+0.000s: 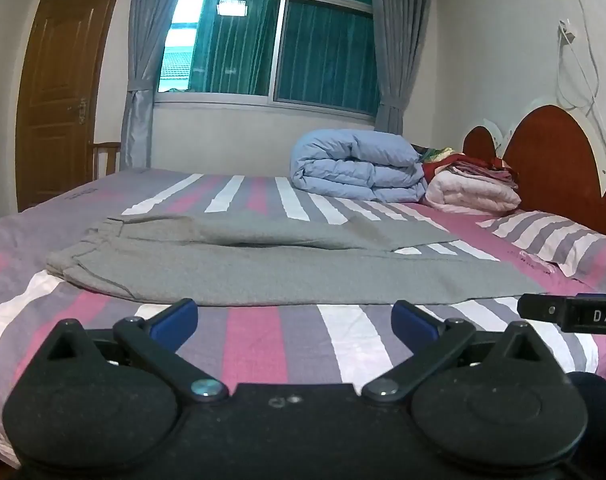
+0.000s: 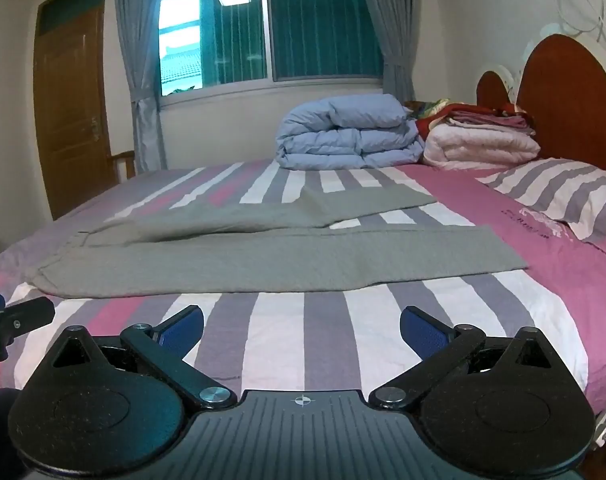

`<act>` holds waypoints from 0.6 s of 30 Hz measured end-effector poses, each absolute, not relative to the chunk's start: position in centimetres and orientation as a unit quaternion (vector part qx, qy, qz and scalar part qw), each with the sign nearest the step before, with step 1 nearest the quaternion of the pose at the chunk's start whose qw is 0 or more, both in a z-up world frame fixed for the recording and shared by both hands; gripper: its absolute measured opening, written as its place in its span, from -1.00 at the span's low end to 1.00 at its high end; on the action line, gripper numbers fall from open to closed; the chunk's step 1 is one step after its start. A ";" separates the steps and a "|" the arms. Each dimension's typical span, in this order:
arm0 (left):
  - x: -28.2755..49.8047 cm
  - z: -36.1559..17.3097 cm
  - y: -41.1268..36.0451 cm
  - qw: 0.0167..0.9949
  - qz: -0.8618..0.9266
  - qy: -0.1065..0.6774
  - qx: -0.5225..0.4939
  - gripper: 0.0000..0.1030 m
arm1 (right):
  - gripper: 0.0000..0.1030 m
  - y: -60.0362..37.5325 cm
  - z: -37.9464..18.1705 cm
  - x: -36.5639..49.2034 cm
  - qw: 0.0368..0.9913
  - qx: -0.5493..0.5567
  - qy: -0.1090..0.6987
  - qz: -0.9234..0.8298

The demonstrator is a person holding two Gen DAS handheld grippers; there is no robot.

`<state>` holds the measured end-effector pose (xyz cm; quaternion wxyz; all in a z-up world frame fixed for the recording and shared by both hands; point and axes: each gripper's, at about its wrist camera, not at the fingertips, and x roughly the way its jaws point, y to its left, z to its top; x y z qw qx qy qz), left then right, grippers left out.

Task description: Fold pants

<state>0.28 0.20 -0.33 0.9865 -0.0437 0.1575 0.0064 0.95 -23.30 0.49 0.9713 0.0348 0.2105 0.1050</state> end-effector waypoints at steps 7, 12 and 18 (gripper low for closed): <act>0.6 -0.7 -0.1 0.986 0.006 0.161 -0.039 0.88 | 1.00 -23.4 0.6 0.9 0.971 0.035 0.211 0.104; 0.7 -0.7 -0.1 0.986 0.007 0.161 -0.039 0.88 | 1.00 -23.5 0.3 0.8 0.971 0.036 0.212 0.104; 0.7 -0.7 -0.1 0.986 0.007 0.162 -0.038 0.88 | 1.00 -23.5 0.4 0.7 0.971 0.036 0.211 0.103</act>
